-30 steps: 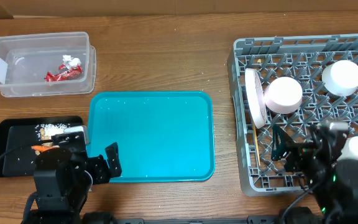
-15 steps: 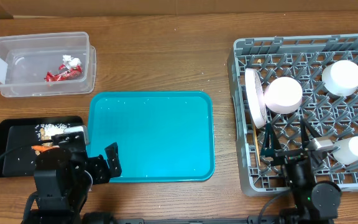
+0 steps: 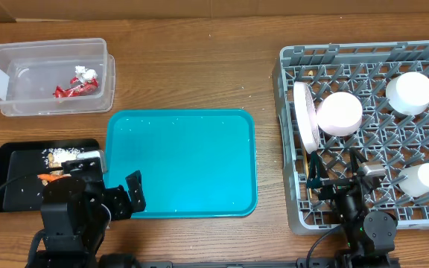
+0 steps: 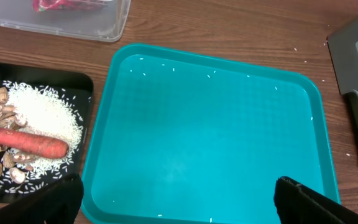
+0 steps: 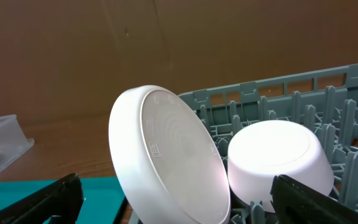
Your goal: Sort waste into correct bins and load items into the dishwasher
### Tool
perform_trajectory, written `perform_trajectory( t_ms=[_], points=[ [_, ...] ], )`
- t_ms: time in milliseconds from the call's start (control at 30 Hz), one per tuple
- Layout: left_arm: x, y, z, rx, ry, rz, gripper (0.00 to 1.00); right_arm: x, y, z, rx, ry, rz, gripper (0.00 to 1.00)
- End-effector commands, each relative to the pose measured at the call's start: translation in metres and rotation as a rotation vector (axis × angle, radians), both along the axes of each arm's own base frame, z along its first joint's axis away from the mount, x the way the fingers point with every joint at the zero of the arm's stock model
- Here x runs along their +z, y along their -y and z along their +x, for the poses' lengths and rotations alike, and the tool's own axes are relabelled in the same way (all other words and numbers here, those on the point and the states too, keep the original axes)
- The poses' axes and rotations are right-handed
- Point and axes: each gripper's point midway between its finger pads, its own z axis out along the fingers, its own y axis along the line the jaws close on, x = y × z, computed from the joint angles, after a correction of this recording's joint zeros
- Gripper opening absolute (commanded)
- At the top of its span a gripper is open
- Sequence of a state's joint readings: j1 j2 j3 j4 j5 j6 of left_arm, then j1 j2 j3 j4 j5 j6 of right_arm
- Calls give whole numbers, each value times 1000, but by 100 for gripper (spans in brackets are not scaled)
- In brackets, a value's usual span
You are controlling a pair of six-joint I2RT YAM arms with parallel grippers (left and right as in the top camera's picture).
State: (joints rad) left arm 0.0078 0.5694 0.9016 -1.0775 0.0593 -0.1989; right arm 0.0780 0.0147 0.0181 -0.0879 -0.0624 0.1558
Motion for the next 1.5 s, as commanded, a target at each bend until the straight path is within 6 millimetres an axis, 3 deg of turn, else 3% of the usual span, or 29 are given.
perform_trajectory(
  t_ms=[0, 867, 1167, 1467],
  points=[
    [-1, -1, 0, -5, -1, 19, 100, 0, 3, 0, -15, 11, -6, 100],
    [-1, -1, 0, -5, 0, 19, 100, 0, 3, 0, -15, 11, -6, 100],
    [-8, -7, -13, 18, 83, 44, 100, 0, 3, 0, -15, 11, -6, 100],
    [-38, -5, 24, 64, 423, -45, 100, 0, 3, 0, -15, 11, -6, 100]
  ],
)
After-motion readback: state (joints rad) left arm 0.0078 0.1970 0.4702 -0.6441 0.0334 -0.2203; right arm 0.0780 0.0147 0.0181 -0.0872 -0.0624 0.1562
